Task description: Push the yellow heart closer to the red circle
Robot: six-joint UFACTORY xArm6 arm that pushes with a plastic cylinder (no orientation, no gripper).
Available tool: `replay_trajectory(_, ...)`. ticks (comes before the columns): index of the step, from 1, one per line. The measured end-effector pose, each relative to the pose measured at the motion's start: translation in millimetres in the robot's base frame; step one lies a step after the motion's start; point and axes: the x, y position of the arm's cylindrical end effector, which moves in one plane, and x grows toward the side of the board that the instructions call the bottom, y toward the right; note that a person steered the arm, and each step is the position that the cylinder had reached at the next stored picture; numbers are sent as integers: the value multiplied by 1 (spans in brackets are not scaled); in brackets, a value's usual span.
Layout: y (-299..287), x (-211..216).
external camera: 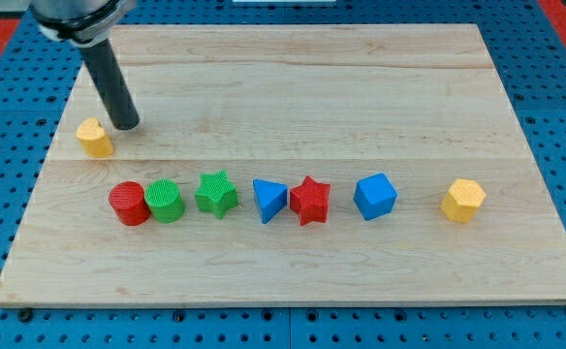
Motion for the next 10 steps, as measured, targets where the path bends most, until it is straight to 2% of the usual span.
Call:
replay_trajectory(1,-35,0)
replay_trajectory(4,-45,87)
replay_trajectory(5,-48,101)
replay_trajectory(7,-43,77)
replay_trajectory(10,-42,112)
